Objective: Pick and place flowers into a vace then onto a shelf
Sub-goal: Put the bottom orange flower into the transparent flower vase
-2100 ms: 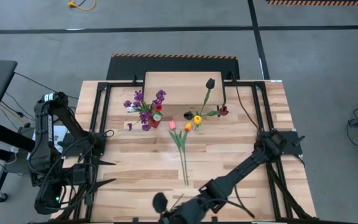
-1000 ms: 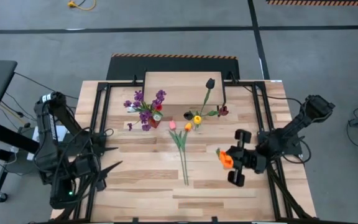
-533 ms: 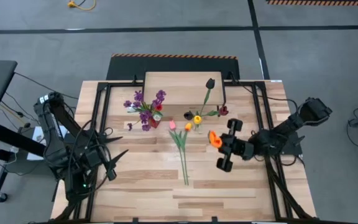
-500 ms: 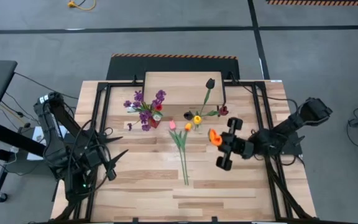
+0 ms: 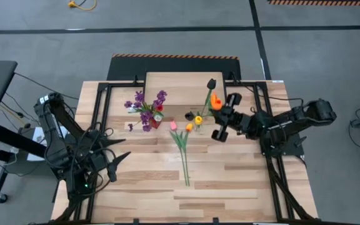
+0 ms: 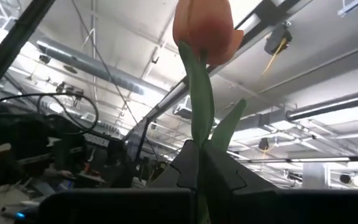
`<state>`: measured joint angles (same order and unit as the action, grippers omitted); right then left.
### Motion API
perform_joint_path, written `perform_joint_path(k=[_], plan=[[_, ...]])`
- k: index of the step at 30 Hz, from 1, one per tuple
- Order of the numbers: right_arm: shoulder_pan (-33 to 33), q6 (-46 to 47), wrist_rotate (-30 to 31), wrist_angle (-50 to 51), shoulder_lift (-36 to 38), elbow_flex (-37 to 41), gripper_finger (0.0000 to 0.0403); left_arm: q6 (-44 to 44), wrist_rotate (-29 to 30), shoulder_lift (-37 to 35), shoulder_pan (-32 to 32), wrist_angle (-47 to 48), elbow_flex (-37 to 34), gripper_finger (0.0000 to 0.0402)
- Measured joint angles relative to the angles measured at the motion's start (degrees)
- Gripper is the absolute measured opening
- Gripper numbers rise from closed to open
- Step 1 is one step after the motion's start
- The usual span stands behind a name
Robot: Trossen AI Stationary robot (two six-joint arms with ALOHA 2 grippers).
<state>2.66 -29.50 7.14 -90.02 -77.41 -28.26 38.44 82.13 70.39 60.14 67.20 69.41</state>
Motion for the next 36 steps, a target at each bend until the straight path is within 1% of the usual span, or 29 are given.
perform_joint_path(k=[3, 10, 36], plan=[[-2.72, 2.38, -1.31, -0.04, -0.17, -0.54, 0.0001, -2.55, -1.88, 0.00, 0.00, -0.01, 0.00, 0.0219], [-5.44, 4.55, -1.36, -0.01, -0.26, -0.68, 0.0001, -6.37, -2.21, 0.00, 0.02, -0.02, 0.00, 0.0219], [-5.43, 7.13, -1.25, 1.23, -0.70, -1.72, 0.0001, -7.43, -2.23, 0.00, 0.02, -0.04, 0.00, 0.0219]])
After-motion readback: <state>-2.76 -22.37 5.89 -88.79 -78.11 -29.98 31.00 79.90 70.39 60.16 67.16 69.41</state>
